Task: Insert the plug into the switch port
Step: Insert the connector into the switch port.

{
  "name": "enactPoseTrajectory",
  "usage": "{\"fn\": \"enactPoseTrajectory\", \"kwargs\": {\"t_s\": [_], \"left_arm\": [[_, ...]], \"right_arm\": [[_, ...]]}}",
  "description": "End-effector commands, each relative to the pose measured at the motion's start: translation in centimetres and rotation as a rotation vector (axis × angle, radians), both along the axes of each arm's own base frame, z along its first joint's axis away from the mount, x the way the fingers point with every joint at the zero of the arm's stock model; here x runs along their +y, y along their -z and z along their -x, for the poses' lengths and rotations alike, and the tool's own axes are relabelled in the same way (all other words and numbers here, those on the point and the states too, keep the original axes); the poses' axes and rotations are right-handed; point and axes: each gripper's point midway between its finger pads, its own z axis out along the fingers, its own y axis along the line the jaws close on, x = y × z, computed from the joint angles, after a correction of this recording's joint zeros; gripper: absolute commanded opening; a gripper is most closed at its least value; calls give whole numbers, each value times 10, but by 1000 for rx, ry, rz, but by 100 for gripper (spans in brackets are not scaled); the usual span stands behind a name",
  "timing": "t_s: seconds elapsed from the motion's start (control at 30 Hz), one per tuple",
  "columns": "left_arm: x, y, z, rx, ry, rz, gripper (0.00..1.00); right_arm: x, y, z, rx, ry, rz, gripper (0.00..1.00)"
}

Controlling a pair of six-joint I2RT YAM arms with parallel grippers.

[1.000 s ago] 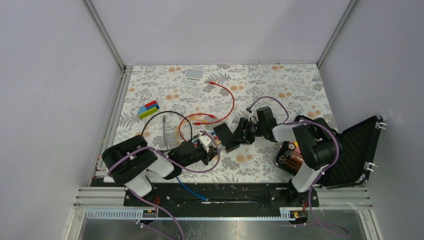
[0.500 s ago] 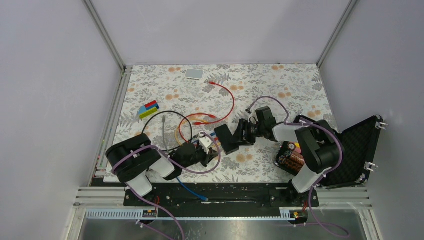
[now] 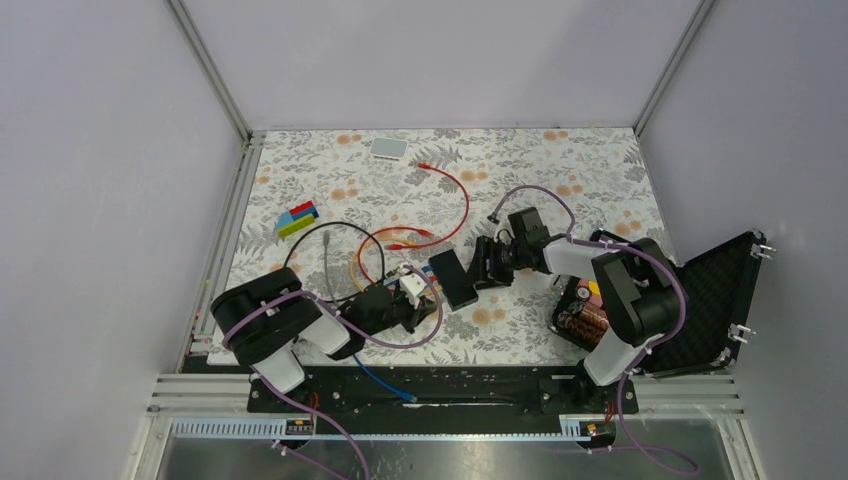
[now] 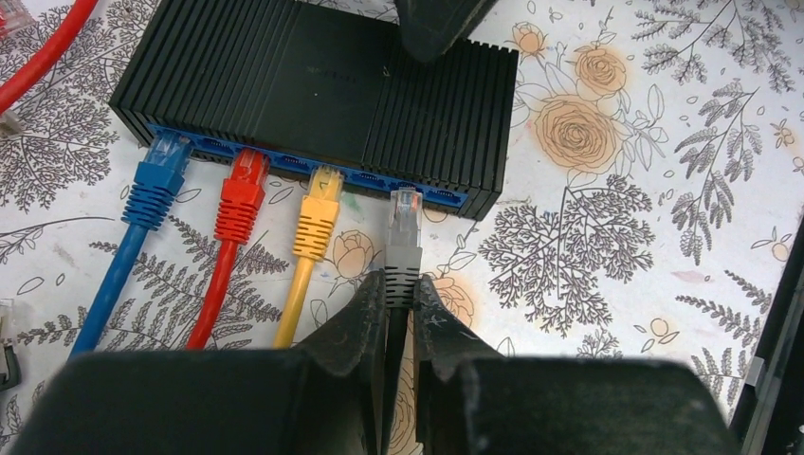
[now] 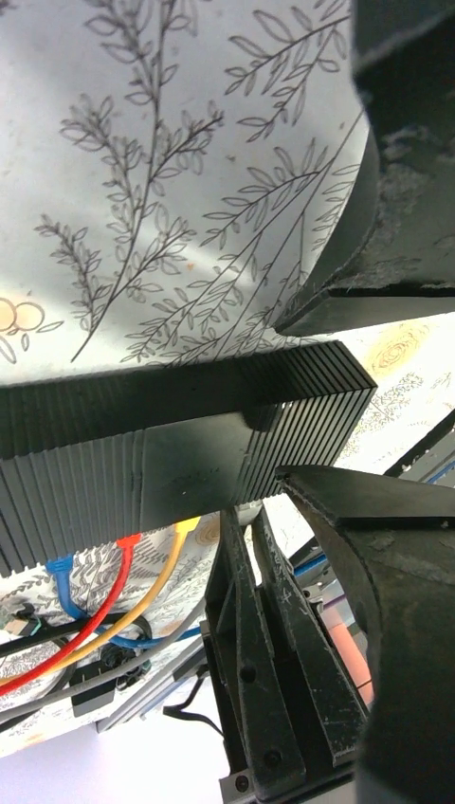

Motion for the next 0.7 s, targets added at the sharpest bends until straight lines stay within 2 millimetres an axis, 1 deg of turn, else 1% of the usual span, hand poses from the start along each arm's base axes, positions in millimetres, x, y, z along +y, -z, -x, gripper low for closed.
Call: {"fn": "enactPoseTrajectory", "kwargs": {"t_s": [0.0,0.13,0.33,0.47,0.67], "left_arm": [[-9,-14,-11,-67,-1,24,0],[-10,-12,-13,-83,7,-6,0],[-14,-16,-16,-107,27,-14,0],[-17,-16,-13,-106,46,-5,0],[-19,-28,-8,-133,73,43,0]], "right_arm": [[-1,10,0,0,-55,30,60],[2,6,-3,-11,-84,21,60],[3,9,-2,4,-120,22,60],[5,12,1,22,-144,5,59],[4,16,5,40,-151,8,58]]}}
